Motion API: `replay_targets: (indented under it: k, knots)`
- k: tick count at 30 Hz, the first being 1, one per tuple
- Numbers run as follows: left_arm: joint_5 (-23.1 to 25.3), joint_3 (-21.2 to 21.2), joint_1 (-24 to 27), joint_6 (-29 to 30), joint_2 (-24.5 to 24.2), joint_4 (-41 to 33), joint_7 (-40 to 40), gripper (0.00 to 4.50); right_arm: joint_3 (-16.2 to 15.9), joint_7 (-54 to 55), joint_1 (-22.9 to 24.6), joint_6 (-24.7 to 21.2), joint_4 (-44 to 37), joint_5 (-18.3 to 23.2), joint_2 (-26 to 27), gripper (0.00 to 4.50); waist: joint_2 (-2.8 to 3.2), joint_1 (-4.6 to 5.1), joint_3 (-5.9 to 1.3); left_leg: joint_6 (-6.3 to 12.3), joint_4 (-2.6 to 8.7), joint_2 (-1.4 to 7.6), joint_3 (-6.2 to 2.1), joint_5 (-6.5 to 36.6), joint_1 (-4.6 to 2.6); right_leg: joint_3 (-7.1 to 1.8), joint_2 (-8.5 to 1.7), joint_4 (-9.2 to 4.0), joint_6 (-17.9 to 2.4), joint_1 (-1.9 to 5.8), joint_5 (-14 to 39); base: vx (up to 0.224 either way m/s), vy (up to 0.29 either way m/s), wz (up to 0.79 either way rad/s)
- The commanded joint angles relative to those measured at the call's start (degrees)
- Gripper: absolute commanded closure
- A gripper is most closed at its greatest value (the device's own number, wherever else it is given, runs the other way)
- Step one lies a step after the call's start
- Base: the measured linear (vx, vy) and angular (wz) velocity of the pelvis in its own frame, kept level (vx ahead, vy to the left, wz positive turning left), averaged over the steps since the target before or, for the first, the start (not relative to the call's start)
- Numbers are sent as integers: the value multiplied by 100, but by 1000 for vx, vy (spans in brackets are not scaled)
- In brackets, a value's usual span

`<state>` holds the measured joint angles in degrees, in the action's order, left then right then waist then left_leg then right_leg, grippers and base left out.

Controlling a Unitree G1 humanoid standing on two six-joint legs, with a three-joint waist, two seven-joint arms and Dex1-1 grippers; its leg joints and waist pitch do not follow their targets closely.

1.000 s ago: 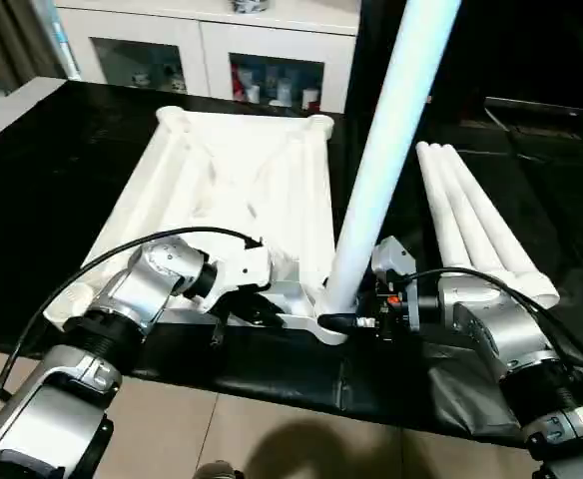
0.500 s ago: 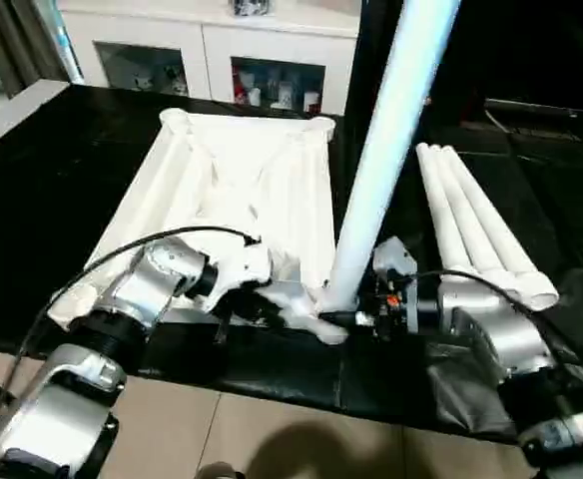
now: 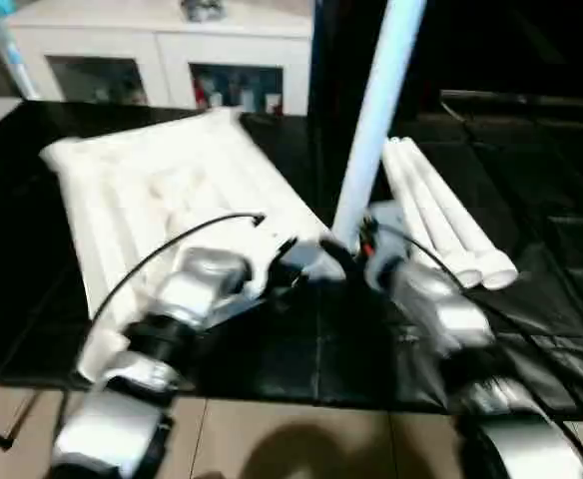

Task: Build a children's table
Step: Rotate leg to tighten

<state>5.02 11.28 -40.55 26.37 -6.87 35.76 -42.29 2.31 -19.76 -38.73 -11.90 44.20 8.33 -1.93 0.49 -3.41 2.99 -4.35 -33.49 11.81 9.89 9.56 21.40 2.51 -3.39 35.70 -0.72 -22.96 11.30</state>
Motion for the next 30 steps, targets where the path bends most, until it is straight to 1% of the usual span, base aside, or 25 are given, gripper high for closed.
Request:
replay_targets:
  k: [1, 2, 3, 4, 6, 8, 10, 11, 12, 13, 14, 15, 16, 17, 18, 20, 21, 22, 23, 24, 25, 26, 28, 29, 30]
  knots:
    - [-128, -11, -163, -182, 220, -430, 189, 450, -257, -153, 74, -143, 404, -17, 422, 174, 12, -41, -420, 128, 336, 81, -27, 792, -35, -208, -384, -400, -1353, 331, 141, 0, 0, 0]
    - [-114, 1, -148, -169, 208, -440, 213, 450, -256, -172, 64, -107, 428, -29, 426, 140, 12, -37, -426, 155, 334, 84, -27, 744, -31, -205, -384, -382, -1383, 337, 3, 0, 0, 0]
    - [-59, 47, -112, -202, 151, -437, 240, 450, -235, -191, 67, -45, 440, -41, 422, 119, 18, -31, -422, 197, 332, 85, -20, 736, -38, -200, -383, -381, -1434, 335, -123, 0, 0, 0]
    - [-35, 72, -91, -219, 119, -441, 257, 450, -247, -195, 86, 52, 429, -73, 391, 105, 24, -31, -413, 223, 335, 82, -15, 774, -39, -200, -387, -391, -1458, 341, -108, 0, 0, 0]
    - [-17, 81, -64, -276, 54, -397, 245, 450, -273, -280, 158, 149, 339, -95, 301, 95, 21, -24, -397, 199, 345, 84, -11, 932, -47, -201, -396, -422, -1443, 336, 130, 0, 0, 0]
    - [35, 92, -44, -340, -17, -346, 203, 450, -275, -387, 187, 218, 331, -109, 230, 70, 24, -22, -390, 159, 359, 95, -16, 1059, -57, -205, -400, -442, -1401, 333, 366, 0, 0, 0]
    - [131, 148, -47, -489, -150, -223, 147, 450, -316, -659, 325, 276, 169, -108, 44, 56, 19, -20, -387, 156, 360, 90, -22, 1100, -54, -204, -391, -453, -1353, 341, 425, 0, 0, 0]
    - [116, 167, -44, -593, -236, -165, 18, 450, -301, -1004, 473, 305, -49, -10, -143, 47, 33, -25, -384, 176, 358, 92, -18, 1103, -49, -210, -396, -456, -1340, 342, 398, 0, 0, 0]
    - [108, 168, -43, -617, -255, -154, -17, 450, -298, -1092, 510, 301, -107, 17, -191, 38, 17, -31, -386, 185, 355, 92, -15, 1081, -53, -210, -387, -456, -1318, 355, 356, 0, 0, 0]
    - [68, 190, -42, -721, -336, -126, -189, 450, -316, -1493, 665, 306, -359, 96, -416, 27, 25, -31, -403, 217, 350, 95, -21, 987, -41, -213, -397, -424, -1363, 362, 183, 0, 0, 0]
    - [60, 198, -42, -740, -354, -122, -226, 450, -321, -1572, 696, 318, -408, 106, -462, 18, 13, -40, -396, 242, 350, 89, -21, 972, -42, -204, -386, -439, -1356, 373, 146, 0, 0, 0]
    - [38, 285, -42, -913, -488, -83, -487, 450, -359, -2016, 872, 328, -687, 147, -751, 7, 19, -52, -408, 329, 335, 86, -20, 907, -41, -203, -385, -431, -1394, 373, -2, 0, 0, 0]
    - [34, 296, -43, -935, -509, -75, -533, 450, -364, -2088, 898, 335, -733, 157, -800, 7, 12, -58, -408, 338, 332, 94, -17, 897, -40, -205, -386, -423, -1395, 374, -45, 0, 0, 0]
    - [26, 320, -44, -978, -552, -59, -626, 450, -374, -2231, 952, 349, -827, 176, -898, 7, 25, -54, -413, 367, 328, 94, -16, 888, -43, -200, -386, -419, -1448, 371, -104, 0, 0, 0]
    - [14, 368, -44, -1085, -629, -34, -807, 450, -379, -2462, 1025, 338, -965, 212, -1059, 7, 21, -54, -410, 381, 323, 92, -13, 884, -41, -202, -388, -419, -1464, 368, -114, 0, 0, 0]
    - [-7, 483, -18, -1308, -780, -32, -1213, 450, -399, -2859, 1125, 382, -1197, 266, -1339, 7, 26, -86, -417, 421, 317, 104, -16, 817, -42, -200, -393, -406, -1516, 368, -181, 0, 0, 0]
    - [-16, 628, 26, -1493, -951, -65, -1682, 450, -422, -3296, 1179, 390, -1410, 357, -1601, 7, 28, -112, -433, 453, 303, 112, -20, 779, -42, -192, -393, -387, -1534, 373, -246, 0, 0, 0]
    - [-26, 687, 47, -1543, -1016, -87, -1875, 450, -441, -3485, 1194, 380, -1488, 401, -1693, 7, 31, -119, -427, 464, 302, 121, -13, 758, -40, -193, -384, -376, -1547, 363, -296, 0, 0, 0]
    - [-27, 770, 72, -1600, -1105, -103, -2121, 450, -502, -3749, 1198, 327, -1563, 432, -1820, 7, 39, -145, -417, 481, 300, 127, -9, 761, -40, -183, -380, -373, -1567, 356, -305, 0, 0, 0]
    - [-24, 823, 81, -1632, -1154, -104, -2269, 450, -544, -3916, 1195, 291, -1601, 449, -1902, 7, 66, -167, -419, 478, 295, 135, -10, 779, -48, -181, -381, -368, -1570, 348, -282, 0, 0, 0]
    - [-12, 908, 97, -1694, -1231, -101, -2484, 450, -645, -4164, 1190, 253, -1649, 440, -2020, 7, 47, -192, -414, 472, 295, 141, 2, 791, -52, -185, -380, -363, -1578, 340, -285, 0, 0, 0]
    - [6, 996, 100, -1801, -1310, -63, -2709, 450, -771, -4428, 1191, 227, -1713, 417, -2153, 7, 46, -221, -415, 471, 295, 150, 5, 858, -72, -180, -384, -374, -1600, 325, -198, 0, 0, 0]
    - [57, 1112, 82, -2004, -1426, 35, -3003, 450, -985, -4767, 1152, 303, -1730, 288, -2303, 7, 59, -266, -410, 431, 302, 161, 1, 908, -75, -179, -398, -373, -1595, 311, -74, 0, 0, 0]
    - [61, 1170, 65, -2117, -1495, 96, -3211, 450, -1078, -4950, 1122, 290, -1746, 260, -2358, 7, 21, -289, -406, 405, 306, 162, 5, 950, -74, -179, -406, -380, -1582, 314, 42, 0, 0, 0]
    - [61, 1170, 65, -2117, -1495, 96, -3211, 450, -1078, -4950, 1122, 290, -1746, 260, -2358, 7, 30, -302, -405, 389, 308, 160, 7, 966, -77, -179, -404, -381, -1573, 307, 90, 0, 0, 0]
